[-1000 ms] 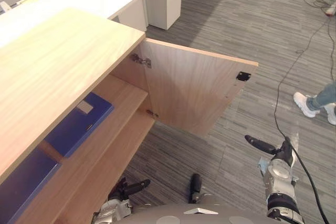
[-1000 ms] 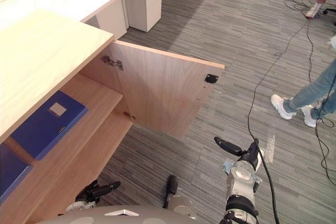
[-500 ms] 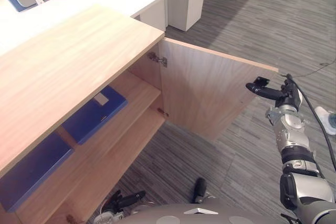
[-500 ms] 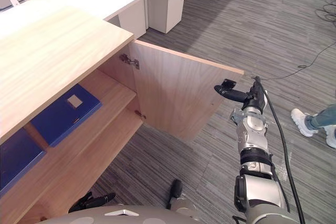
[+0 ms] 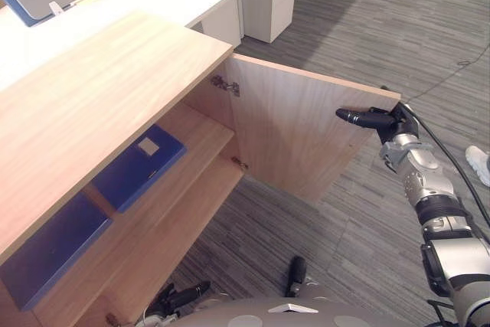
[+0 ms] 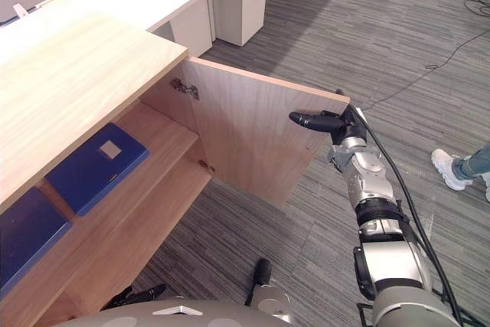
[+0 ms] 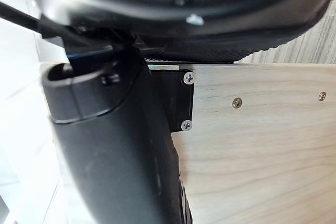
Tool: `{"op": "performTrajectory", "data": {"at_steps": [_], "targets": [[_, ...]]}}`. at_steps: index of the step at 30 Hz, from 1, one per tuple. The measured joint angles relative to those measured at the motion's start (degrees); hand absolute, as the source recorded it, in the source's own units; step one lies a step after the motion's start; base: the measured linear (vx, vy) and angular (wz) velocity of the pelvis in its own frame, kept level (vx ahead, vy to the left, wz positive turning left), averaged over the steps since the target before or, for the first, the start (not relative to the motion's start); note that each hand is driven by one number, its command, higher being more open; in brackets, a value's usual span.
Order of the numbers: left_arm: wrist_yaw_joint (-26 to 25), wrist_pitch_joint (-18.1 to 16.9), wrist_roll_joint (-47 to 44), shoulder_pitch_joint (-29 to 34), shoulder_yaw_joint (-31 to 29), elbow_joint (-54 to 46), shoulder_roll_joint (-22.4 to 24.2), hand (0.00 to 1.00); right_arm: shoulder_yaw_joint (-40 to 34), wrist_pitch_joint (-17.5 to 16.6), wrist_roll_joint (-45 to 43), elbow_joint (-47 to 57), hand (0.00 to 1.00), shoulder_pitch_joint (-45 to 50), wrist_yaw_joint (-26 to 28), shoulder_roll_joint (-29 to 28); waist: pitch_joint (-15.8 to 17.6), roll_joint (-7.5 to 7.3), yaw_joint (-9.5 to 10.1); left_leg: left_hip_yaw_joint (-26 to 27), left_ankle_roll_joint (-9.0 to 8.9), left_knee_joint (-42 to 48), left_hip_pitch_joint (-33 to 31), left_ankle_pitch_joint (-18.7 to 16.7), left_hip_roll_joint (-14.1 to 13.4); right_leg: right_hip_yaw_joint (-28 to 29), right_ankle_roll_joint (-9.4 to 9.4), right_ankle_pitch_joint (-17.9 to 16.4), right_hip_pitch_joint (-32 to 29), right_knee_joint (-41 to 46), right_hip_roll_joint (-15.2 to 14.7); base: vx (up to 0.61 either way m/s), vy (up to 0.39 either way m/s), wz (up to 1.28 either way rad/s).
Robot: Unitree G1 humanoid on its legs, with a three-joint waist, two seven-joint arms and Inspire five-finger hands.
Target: Walk over to the cabinet, pick up the folder, carry it to the office cabinet, place the folder inside the office cabinet, then close the office cabinet door
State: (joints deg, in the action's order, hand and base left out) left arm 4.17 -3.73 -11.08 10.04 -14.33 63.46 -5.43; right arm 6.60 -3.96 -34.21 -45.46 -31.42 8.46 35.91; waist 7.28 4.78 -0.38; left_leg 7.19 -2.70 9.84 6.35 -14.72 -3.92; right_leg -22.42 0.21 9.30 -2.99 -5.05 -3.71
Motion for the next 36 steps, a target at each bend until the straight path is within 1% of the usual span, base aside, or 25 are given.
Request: {"op": "performTrajectory", "data": {"at_steps": [3, 5, 6, 7, 8, 9, 10, 11, 12, 14, 15, 16, 17, 19, 21, 23, 25, 26, 28, 30, 31, 33, 36], "targets": [[1.25, 0.02, 0.43, -0.26, -0.13, -0.01, -0.01, 1.00, 4.31, 2.13, -2.11, 9.43, 1.00, 5.41, 4.55, 5.53, 0.02, 0.09, -0.31, 0.18, -0.31, 0.00, 0.14, -0.18, -1.05, 0.38, -0.65, -0.52, -0.13, 0.00, 1.13, 0.05, 0.013, -0.09], [1.55, 0.02, 0.56, -0.13, -0.18, 0.06, -0.01, 1.00, 5.98, 2.46, -2.85, 13.36, 1.00, 7.43, 6.41, 7.43, 0.00, 0.13, -0.87, 0.16, -0.33, 0.00, 0.12, -0.18, -1.32, 0.77, -0.80, -0.65, -0.34, 0.01, 1.49, 0.05, 0.021, -0.16], [1.72, 0.04, 0.65, 0.03, -0.32, 0.15, -0.02, 1.00, 8.87, 2.65, -3.28, 18.94, 1.00, 10.00, 8.41, 10.30, -0.01, 0.14, -1.74, 0.17, -0.39, 0.07, 0.13, -0.19, -1.58, 1.40, -0.94, -0.74, -0.59, 0.02, 1.93, 0.06, 0.032, -0.24], [1.84, 0.03, 0.89, 0.01, -0.36, 0.16, 0.00, 1.00, 9.99, 2.65, -3.31, 21.42, 1.00, 11.21, 9.15, 11.84, -0.01, 0.14, -1.89, 0.16, -0.46, 0.21, 0.16, -0.14, -1.63, 1.75, -0.98, -0.77, -0.66, 0.02, 2.05, 0.07, 0.046, -0.28], [2.08, 0.03, 1.37, -0.02, -0.40, 0.17, 0.00, 1.00, 12.57, 2.65, -3.28, 24.84, 1.00, 12.78, 10.48, 14.57, -0.02, 0.12, -2.16, 0.10, -0.55, 0.71, 0.12, -0.09, -1.64, 2.21, -1.00, -0.78, -0.68, 0.02, 2.11, 0.05, 0.049, -0.28], [2.82, -0.05, 2.72, 0.00, -0.75, 0.34, 0.00, 1.00, 16.12, 2.69, -2.91, 30.51, 1.00, 15.08, 13.86, 19.45, -0.23, 0.07, -2.72, 0.07, -0.86, 1.19, 0.15, 0.28, -1.55, 2.62, -1.01, -0.74, -0.65, 0.02, 2.13, 0.05, 0.065, -0.25], [3.09, -0.11, 2.74, -0.04, -1.21, 0.60, -0.01, 1.00, 17.30, 2.70, -2.60, 33.30, 1.00, 15.89, 15.49, 21.66, -0.29, 0.03, -3.09, 0.06, -0.93, 1.20, 0.20, 0.41, -1.50, 2.85, -1.01, -0.75, -0.69, 0.02, 2.14, 0.04, 0.062, -0.28], [3.54, -0.29, 2.74, -0.52, -1.39, 1.28, -0.20, 1.00, 19.72, 2.68, -1.89, 38.30, 1.00, 18.16, 18.79, 25.77, -0.67, -0.19, -3.09, 0.08, -0.96, 1.22, 0.17, 0.71, -1.42, 3.50, -1.02, -0.75, -1.01, 0.03, 2.23, 0.03, 0.066, -0.18], [3.62, -0.30, 2.75, -0.64, -1.47, 1.39, -0.36, 1.00, 20.64, 2.57, -1.50, 40.43, 1.00, 19.16, 20.57, 27.17, -0.85, -0.47, -3.09, 0.04, -0.98, 1.21, 0.20, 0.96, -1.37, 3.72, -1.02, -0.75, -1.04, 0.03, 2.22, 0.03, 0.064, -0.15], [4.52, -0.55, 2.76, -0.72, -1.86, 1.42, -0.86, 1.00, 23.38, 2.58, 2.75, 48.15, 1.00, 23.85, 27.68, 29.96, -2.48, -1.88, -2.83, -0.06, -0.90, 1.04, 0.21, 1.91, -1.18, 3.91, -1.23, -0.90, -1.09, 0.03, 2.16, 0.03, 0.070, 0.00], [4.83, -0.60, 2.76, -0.82, -1.86, 1.42, -1.00, 1.00, 23.85, 2.66, 4.33, 49.72, 1.00, 25.60, 29.51, 30.53, -2.85, -2.21, -2.48, -0.11, -0.87, 1.01, 0.19, 1.99, -1.18, 3.89, -1.27, -0.92, -1.10, 0.03, 2.16, 0.02, 0.083, 0.05], [5.31, -0.85, 2.76, -1.09, -1.86, 1.42, -1.11, 1.00, 24.57, 2.88, 6.88, 52.37, 1.00, 29.50, 32.65, 31.48, -3.19, -2.56, -1.53, -0.13, -0.86, 0.93, 0.19, 2.00, -1.18, 3.86, -1.28, -0.93, -1.10, 0.03, 2.17, 0.00, 0.104, 0.05], [5.61, -0.92, 2.76, -1.12, -2.01, 1.50, -1.14, 1.00, 24.65, 3.65, 9.35, 53.83, 1.00, 32.81, 35.40, 31.64, -3.34, -2.82, -1.23, -0.14, -0.86, 0.75, 0.17, 1.99, -1.07, 3.83, -1.25, -0.88, -1.18, 0.03, 2.05, -0.01, 0.116, 0.04], [5.93, -0.83, 2.78, -0.98, -2.29, 2.22, -1.27, 1.00, 24.66, 4.79, 11.76, 54.54, 1.00, 36.70, 38.27, 31.98, -3.62, -3.03, -1.37, -0.02, -0.86, 0.43, 0.16, 1.99, -0.70, 4.03, -0.96, -0.61, -1.43, 0.04, 1.74, -0.03, 0.140, -0.04], [5.91, -0.75, 2.78, -0.52, -2.42, 2.67, -1.68, 1.00, 24.19, 5.20, 12.67, 54.55, 1.00, 39.69, 39.03, 32.39, -4.43, -3.27, -1.48, 0.28, -0.85, -0.40, 0.21, 1.99, -0.46, 4.39, -0.87, -0.30, -1.96, 0.03, 1.65, -0.05, 0.154, -0.10], [5.96, -0.56, 2.78, -0.55, -2.57, 3.02, -2.80, 1.00, 22.15, 6.14, 12.64, 55.19, 1.00, 42.04, 39.70, 32.39, -5.09, -4.26, -1.56, 0.44, -0.83, -0.88, 0.26, 1.97, -0.22, 4.99, -0.70, -0.06, -2.51, 0.02, 1.56, -0.08, 0.112, -0.12], [6.10, -0.37, 2.82, -0.72, -3.52, 2.97, -3.23, 1.00, 19.55, 6.66, 12.09, 55.90, 1.00, 42.88, 40.10, 32.39, -5.43, -4.85, -1.58, 0.48, -0.64, -1.23, 0.18, 1.82, -0.17, 5.13, -0.72, -0.15, -2.87, 0.02, 1.56, -0.09, 0.088, -0.03], [6.12, -0.36, 2.84, -0.76, -3.73, 2.91, -3.33, 1.00, 17.08, 7.19, 10.95, 56.48, 1.00, 43.85, 40.08, 32.41, -5.37, -4.98, -1.59, 0.48, -0.69, -1.33, 0.17, 1.46, -0.32, 5.09, -0.53, 0.00, -2.86, 0.01, 1.62, -0.09, 0.078, 0.05], [6.17, -0.17, 2.87, -0.64, -3.91, 3.00, -3.34, 1.00, 15.17, 7.36, 9.50, 56.69, 1.00, 44.29, 40.08, 32.41, -5.37, -5.00, -1.59, 0.51, -0.56, -1.37, 0.10, 0.55, -0.59, 5.02, -0.28, 0.19, -2.86, 0.01, 1.80, -0.08, 0.065, 0.05], [6.27, 0.20, 2.88, -0.47, -4.76, 3.41, -3.36, 1.00, 13.89, 7.44, 8.70, 56.88, 1.00, 44.59, 40.02, 32.41, -5.34, -5.35, -1.43, 0.99, -0.30, -1.10, -0.13, -0.05, -0.67, 5.06, -0.13, 0.26, -2.84, 0.02, 1.79, -0.11, 0.077, 0.00], [6.27, 0.22, 2.88, -0.24, -4.76, 3.50, -3.38, 1.00, 13.67, 7.46, 8.48, 56.87, 1.00, 44.75, 40.00, 32.41, -5.31, -5.29, -1.40, 0.94, -0.02, -1.10, -0.30, -0.20, -0.75, 5.02, -0.11, 0.24, -2.92, 0.02, 1.80, -0.07, 0.048, 0.03], [6.27, 0.32, 2.88, 0.44, -4.74, 3.58, -3.34, 1.00, 13.58, 7.46, 8.38, 56.85, 1.00, 45.52, 40.00, 32.41, -5.34, -5.05, -1.51, 0.29, -0.04, -0.95, -1.09, -0.18, -1.00, 4.30, -0.14, 0.27, -3.27, 0.03, 1.80, -0.03, 0.030, 0.14], [6.29, 0.44, 2.87, 0.68, -4.70, 3.58, -3.29, 1.00, 13.92, 7.46, 8.41, 55.87, 1.00, 46.64, 40.07, 31.99, -5.18, -4.52, -1.47, -1.73, -0.69, -0.74, -2.02, 0.13, -1.35, 2.34, -0.40, 0.10, -3.22, 0.03, 1.74, 0.01, 0.031, 0.37]]}}
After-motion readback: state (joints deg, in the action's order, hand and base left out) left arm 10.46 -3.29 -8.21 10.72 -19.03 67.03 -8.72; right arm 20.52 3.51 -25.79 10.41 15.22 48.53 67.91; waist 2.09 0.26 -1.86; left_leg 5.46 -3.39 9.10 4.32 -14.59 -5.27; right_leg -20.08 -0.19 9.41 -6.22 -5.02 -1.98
